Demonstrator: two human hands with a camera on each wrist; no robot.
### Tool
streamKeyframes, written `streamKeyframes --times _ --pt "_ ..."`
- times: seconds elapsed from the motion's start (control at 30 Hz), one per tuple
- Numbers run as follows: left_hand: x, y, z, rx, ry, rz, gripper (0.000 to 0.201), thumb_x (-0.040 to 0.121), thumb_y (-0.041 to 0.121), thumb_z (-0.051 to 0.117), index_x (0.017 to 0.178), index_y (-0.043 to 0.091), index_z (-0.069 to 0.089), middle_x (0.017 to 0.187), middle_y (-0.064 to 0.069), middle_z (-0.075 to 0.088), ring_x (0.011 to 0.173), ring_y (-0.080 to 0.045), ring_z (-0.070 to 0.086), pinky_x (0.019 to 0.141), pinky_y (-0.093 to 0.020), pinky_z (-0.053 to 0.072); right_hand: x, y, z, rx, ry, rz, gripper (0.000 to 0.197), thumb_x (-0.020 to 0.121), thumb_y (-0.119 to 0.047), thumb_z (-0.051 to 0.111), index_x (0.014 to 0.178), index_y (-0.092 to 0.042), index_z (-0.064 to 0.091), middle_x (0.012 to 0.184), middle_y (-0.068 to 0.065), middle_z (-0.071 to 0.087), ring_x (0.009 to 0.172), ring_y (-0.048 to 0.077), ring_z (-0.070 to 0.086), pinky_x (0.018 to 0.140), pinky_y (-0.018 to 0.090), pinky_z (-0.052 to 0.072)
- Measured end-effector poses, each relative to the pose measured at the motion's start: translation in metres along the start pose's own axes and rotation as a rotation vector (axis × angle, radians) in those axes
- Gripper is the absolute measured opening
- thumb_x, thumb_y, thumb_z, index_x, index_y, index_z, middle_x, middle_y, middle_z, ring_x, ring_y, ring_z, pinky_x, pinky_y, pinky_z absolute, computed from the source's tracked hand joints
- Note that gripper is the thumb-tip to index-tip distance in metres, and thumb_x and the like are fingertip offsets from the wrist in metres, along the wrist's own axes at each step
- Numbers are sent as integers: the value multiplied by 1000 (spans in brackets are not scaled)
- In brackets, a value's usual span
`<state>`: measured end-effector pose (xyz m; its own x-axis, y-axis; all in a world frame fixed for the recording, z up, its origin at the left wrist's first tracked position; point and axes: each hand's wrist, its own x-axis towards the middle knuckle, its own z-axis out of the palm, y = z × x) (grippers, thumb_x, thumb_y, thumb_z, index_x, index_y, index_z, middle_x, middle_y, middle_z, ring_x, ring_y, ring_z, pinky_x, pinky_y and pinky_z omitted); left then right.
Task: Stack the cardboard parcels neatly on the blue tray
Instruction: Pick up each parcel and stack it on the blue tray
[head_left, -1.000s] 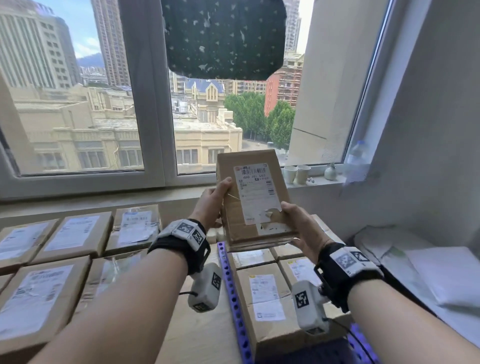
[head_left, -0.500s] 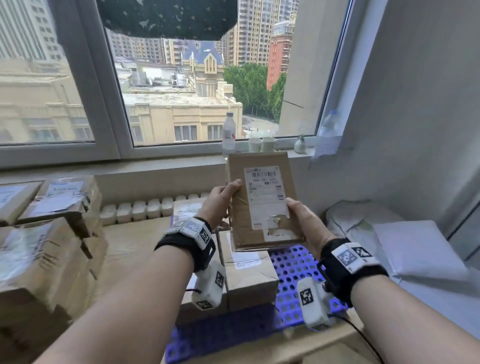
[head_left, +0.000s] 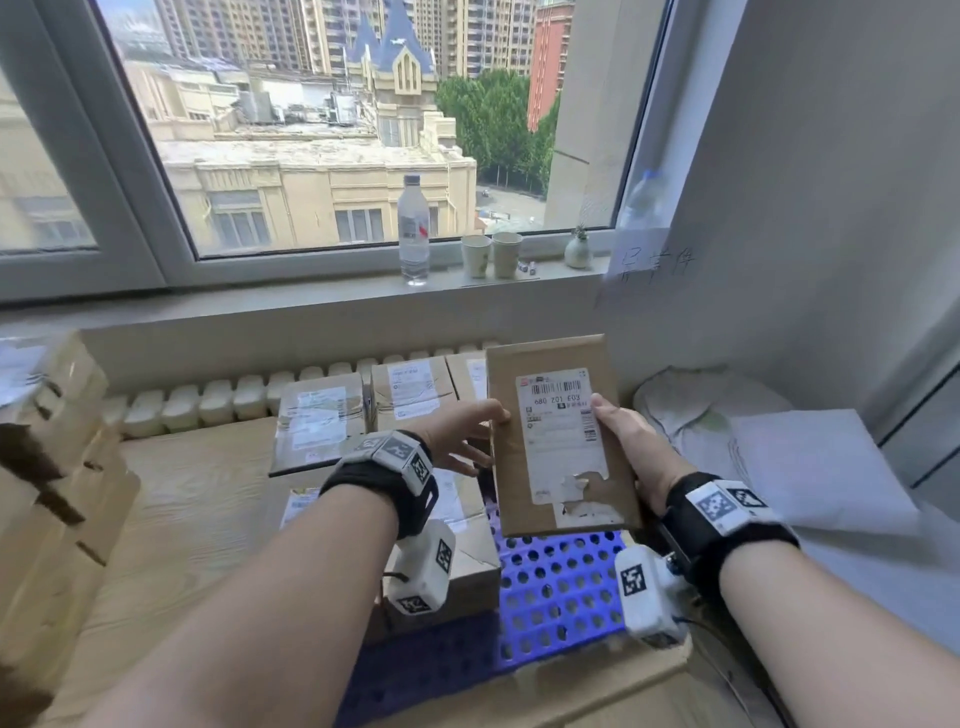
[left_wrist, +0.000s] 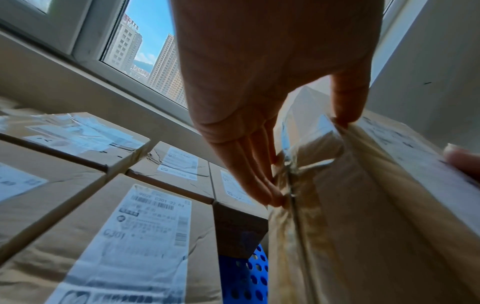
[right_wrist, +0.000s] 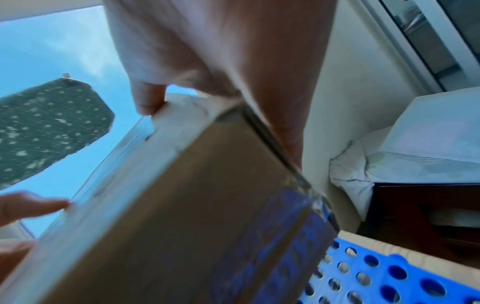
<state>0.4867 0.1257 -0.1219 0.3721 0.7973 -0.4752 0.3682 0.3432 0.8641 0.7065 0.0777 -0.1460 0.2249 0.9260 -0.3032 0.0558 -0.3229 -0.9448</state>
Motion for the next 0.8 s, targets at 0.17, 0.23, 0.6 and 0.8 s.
streamKeyframes --times 0.17,0.23,0.6,0.8 --pt "36 -3 3 49 -62 -106 17 95 22 53 104 11 61 107 -6 68 91 -25 66 91 -34 53 32 19 -16 -108 6 89 80 71 -69 70 134 -23 52 123 1 66 109 20 64 84 41 53" --pt "48 -7 6 105 -112 -183 15 95 20 54 102 9 61 109 -10 66 85 -23 66 78 -27 56 45 34 -21 -124 8 118 99 50 -77 76 132 -25 56 119 0 69 106 21 67 90 46 55" --pt "97 -45 -18 162 180 -237 11 91 15 66 89 5 62 75 -11 58 53 -17 53 50 -25 44 84 72 -13 -192 -111 332 66 73 -62 73 126 -25 55 114 3 69 105 23 66 86 45 56" --pt "111 -65 -10 143 367 -176 28 77 13 81 86 14 54 77 -8 61 56 -22 56 52 -32 48 103 83 4 -235 -197 359 50 88 -51 64 126 -20 55 111 3 69 95 19 67 67 30 50"
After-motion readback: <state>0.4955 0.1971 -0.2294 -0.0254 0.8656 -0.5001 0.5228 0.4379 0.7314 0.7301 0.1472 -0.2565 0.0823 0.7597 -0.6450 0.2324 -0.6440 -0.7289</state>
